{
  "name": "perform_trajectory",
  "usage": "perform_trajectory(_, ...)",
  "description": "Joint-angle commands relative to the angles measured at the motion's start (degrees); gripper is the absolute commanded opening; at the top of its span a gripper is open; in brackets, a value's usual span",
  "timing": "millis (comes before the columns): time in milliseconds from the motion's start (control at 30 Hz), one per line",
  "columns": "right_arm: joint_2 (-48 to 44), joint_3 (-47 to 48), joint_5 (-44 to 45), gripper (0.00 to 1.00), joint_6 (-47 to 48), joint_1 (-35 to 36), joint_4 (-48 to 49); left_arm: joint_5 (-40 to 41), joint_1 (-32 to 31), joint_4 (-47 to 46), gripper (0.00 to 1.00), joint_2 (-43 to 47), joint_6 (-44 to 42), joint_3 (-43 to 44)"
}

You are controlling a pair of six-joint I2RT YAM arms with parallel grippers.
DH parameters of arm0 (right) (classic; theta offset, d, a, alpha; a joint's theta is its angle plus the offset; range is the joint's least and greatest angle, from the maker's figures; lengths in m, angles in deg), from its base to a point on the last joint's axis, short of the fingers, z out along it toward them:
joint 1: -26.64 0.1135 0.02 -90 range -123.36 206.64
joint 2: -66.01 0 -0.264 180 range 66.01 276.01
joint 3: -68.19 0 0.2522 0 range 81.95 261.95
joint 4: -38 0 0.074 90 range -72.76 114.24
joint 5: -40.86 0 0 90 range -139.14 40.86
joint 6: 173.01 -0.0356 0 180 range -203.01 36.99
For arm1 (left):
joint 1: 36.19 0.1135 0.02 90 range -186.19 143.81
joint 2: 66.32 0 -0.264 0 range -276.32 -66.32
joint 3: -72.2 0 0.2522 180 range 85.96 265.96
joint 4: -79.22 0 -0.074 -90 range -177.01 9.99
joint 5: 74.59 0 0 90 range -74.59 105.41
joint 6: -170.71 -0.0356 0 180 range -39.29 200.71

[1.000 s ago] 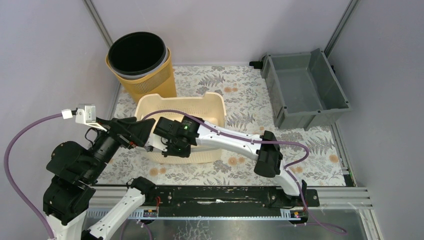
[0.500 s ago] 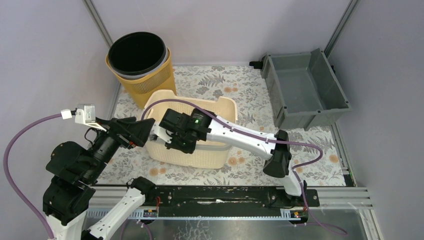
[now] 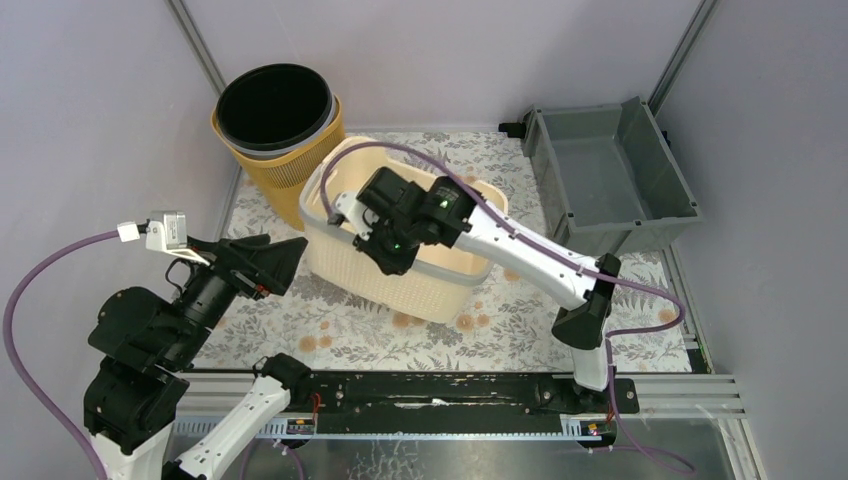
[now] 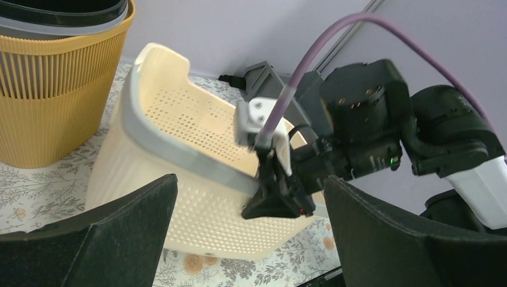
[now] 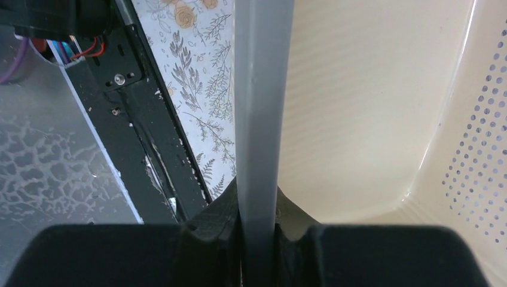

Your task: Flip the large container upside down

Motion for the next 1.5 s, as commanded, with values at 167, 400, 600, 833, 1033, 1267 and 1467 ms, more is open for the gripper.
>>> perform_trajectory(167,-5.55,7.97,-7.64,0.00,-10.60,-11.24,5.19,1.32,0.21,-4.59,1.00,0.84,0.36,-0.05)
perform_trajectory(400,-10.88,-2.71,-23.85,0.00,-25.24,-22.66,20.43,4.42,0.21,-2.45,1.00,0.42,0.77,-0.19)
perform_trajectory(600,-15.23,-15.44,-35.58,0.00,-41.13,-27.69,40.69,5.53,0.20,-1.10,1.00,-0.44,0.76,-0.59)
perform_trajectory(833,-18.21,-28.64,-39.77,0.00,-60.74,-28.09,65.46,5.55,0.21,-0.84,1.00,-1.76,0.76,-1.22)
perform_trajectory(1033,-19.07,-41.98,-39.81,0.00,-80.68,-28.32,90.86,5.69,0.21,-0.71,1.00,-1.63,0.67,-1.43)
perform_trajectory(1267,-21.25,-57.03,-30.71,0.00,-92.26,-28.31,107.00,5.67,0.21,-0.40,1.00,-1.89,0.85,-1.65)
perform_trajectory(1467,-22.47,-63.55,-27.62,0.07,-92.29,-28.32,107.60,5.34,0.21,-0.55,1.00,-2.83,0.76,-1.60)
